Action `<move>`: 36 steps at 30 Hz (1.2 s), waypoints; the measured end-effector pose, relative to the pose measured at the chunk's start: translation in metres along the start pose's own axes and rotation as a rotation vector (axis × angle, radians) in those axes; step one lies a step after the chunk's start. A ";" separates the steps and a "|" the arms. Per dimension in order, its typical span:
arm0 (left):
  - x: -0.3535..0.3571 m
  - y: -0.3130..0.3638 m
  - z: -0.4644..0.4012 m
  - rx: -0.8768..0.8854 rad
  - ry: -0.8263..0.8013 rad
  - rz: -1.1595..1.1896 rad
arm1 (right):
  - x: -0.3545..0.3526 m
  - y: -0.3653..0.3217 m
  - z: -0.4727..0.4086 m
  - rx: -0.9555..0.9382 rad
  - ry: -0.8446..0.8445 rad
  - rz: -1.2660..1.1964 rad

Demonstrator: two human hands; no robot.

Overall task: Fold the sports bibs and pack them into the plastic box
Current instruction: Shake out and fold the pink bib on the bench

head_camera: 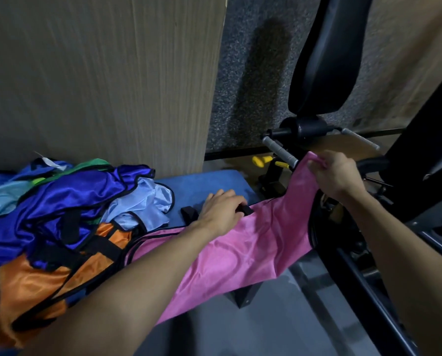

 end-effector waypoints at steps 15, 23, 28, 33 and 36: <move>-0.013 -0.009 -0.052 0.147 0.046 -0.378 | 0.011 0.038 -0.011 0.056 0.064 -0.017; -0.003 -0.040 -0.052 -0.190 -0.150 0.139 | 0.018 0.033 -0.013 0.053 0.053 -0.013; -0.037 -0.059 -0.008 -0.146 0.103 0.018 | 0.011 0.016 -0.010 0.045 0.037 -0.020; -0.048 -0.079 0.032 -0.289 -0.128 -0.288 | 0.009 -0.005 -0.001 0.007 0.029 -0.016; -0.048 -0.079 0.040 -0.401 -0.096 -0.254 | 0.011 -0.011 0.002 -0.001 0.021 -0.025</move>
Point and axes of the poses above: each hand's wrist, its own z-axis away from the middle knuckle, its own x-axis out of the palm, y = z × x, the point moved 2 cm from there along -z, towards the middle knuckle, and after that the axes turned 6 degrees about -z, right-handed, at the moved point
